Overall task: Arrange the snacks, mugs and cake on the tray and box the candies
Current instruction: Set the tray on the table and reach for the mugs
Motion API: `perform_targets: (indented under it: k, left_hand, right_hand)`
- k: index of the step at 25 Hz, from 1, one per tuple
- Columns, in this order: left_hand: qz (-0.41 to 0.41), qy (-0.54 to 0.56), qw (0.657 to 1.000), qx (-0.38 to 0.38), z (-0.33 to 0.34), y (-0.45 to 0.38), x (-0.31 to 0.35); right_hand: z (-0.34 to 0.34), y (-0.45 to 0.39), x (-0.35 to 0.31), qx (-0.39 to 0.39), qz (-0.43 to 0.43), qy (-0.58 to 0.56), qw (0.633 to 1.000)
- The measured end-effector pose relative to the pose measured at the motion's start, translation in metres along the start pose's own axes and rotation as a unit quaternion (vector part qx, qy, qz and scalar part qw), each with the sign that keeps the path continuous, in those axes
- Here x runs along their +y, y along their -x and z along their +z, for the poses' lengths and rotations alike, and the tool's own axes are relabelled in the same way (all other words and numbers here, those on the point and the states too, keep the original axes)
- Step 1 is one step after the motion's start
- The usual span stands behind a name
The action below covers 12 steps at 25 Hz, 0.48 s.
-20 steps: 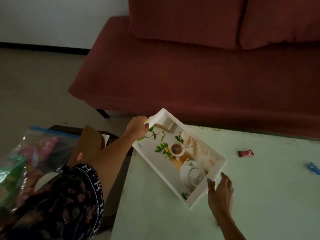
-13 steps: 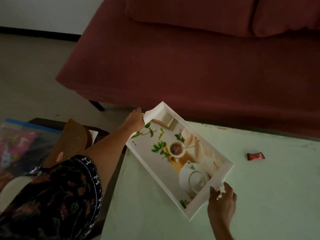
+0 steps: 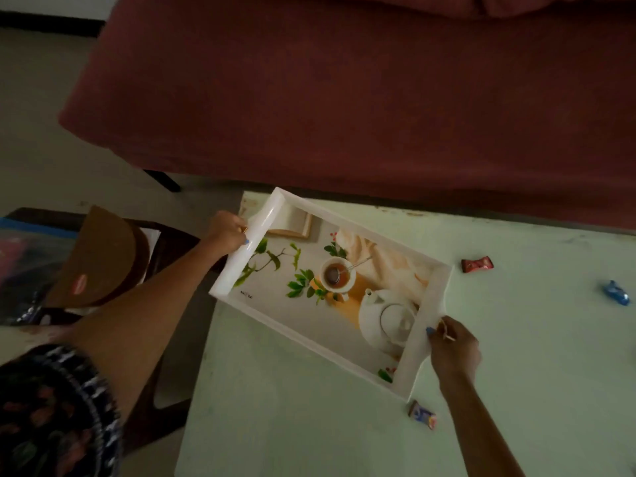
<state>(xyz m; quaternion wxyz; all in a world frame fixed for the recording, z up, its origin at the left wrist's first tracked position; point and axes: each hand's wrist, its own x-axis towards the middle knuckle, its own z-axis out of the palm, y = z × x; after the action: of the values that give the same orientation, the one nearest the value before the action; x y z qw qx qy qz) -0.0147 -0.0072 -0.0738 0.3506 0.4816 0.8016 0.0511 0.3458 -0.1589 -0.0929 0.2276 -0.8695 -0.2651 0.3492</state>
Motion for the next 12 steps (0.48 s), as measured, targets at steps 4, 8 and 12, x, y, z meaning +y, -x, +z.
perform_targets:
  k: [4, 8, 12]
  left_hand:
    - [-0.037, 0.024, 0.999, 0.002, 0.012, 0.052, -0.024]
    - [-0.047, 0.050, 0.998, 0.010, 0.029, 0.082, -0.034]
    - [-0.045, 0.054, 0.997, 0.018, 0.041, 0.091, -0.041]
  right_hand:
    - [-0.031, -0.019, -0.007, -0.031, -0.049, 0.071, 0.996]
    - [-0.042, -0.027, -0.008, -0.063, -0.078, 0.114, 0.988]
    - [-0.043, -0.031, -0.001, -0.075, -0.087, 0.122, 0.986]
